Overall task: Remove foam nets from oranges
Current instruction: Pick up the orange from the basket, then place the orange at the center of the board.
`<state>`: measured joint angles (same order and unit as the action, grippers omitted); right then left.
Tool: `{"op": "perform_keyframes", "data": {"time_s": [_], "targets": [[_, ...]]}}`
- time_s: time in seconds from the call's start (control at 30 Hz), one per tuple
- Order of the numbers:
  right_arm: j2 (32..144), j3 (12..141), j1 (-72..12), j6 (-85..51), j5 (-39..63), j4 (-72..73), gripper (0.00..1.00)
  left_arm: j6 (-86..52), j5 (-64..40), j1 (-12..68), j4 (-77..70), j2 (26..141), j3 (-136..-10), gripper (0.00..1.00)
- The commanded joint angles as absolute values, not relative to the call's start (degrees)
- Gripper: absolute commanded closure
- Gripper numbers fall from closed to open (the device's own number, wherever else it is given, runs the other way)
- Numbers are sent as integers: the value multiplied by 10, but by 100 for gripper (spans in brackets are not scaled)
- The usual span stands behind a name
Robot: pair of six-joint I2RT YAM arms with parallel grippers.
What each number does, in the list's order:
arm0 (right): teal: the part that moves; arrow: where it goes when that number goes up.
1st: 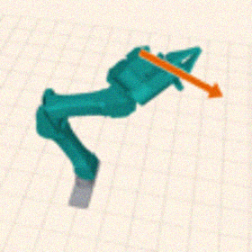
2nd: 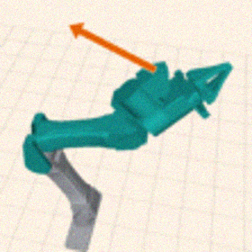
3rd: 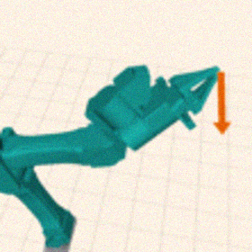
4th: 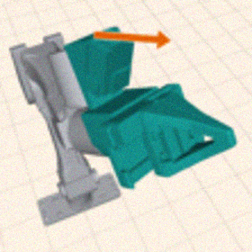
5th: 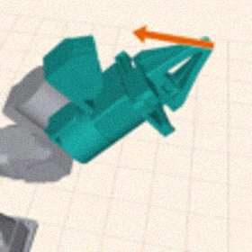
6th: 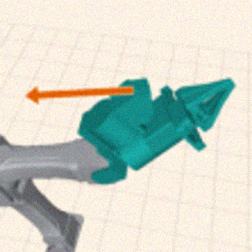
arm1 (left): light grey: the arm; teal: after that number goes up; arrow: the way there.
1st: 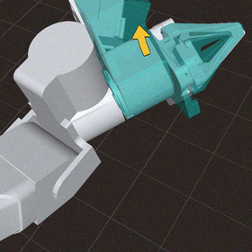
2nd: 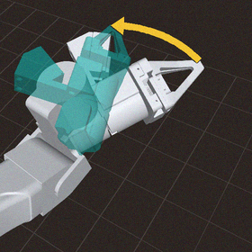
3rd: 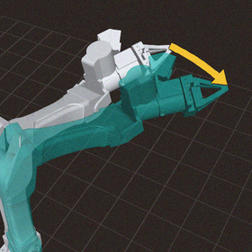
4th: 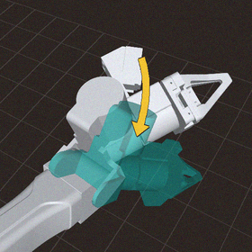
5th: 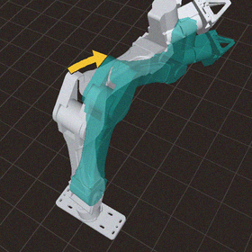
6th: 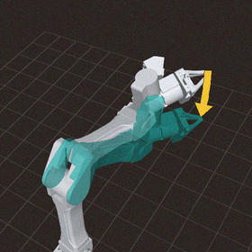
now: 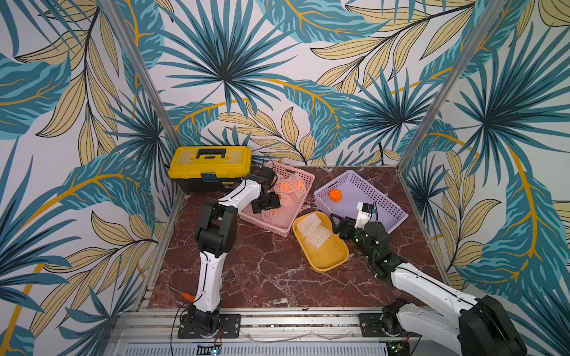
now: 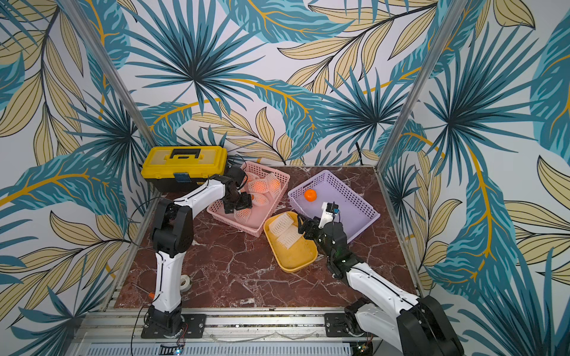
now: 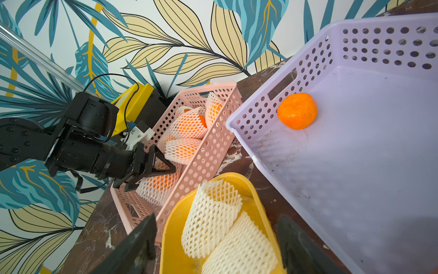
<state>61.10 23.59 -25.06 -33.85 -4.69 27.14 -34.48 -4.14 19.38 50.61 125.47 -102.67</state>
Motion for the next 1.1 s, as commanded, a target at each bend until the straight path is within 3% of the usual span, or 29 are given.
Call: {"op": "perform_keyframes", "data": {"time_s": [0.0, 0.27, 0.53, 0.87, 1.07], "targets": [[613, 246, -253, -341, -55, 275, 19, -359, -41, 191, 507, 1229, -1034, 27], [611, 245, -253, -340, -54, 275, 19, -371, -43, 191, 504, 1183, -1026, 38], [611, 245, -253, -340, -54, 277, 19, -405, -67, 192, 487, 1084, -970, 39], [613, 245, -253, -339, -50, 279, 19, -477, -126, 206, 479, 873, -817, 39], [614, 246, -253, -336, -45, 282, 19, -587, -164, 277, 455, 778, -664, 39]]}}
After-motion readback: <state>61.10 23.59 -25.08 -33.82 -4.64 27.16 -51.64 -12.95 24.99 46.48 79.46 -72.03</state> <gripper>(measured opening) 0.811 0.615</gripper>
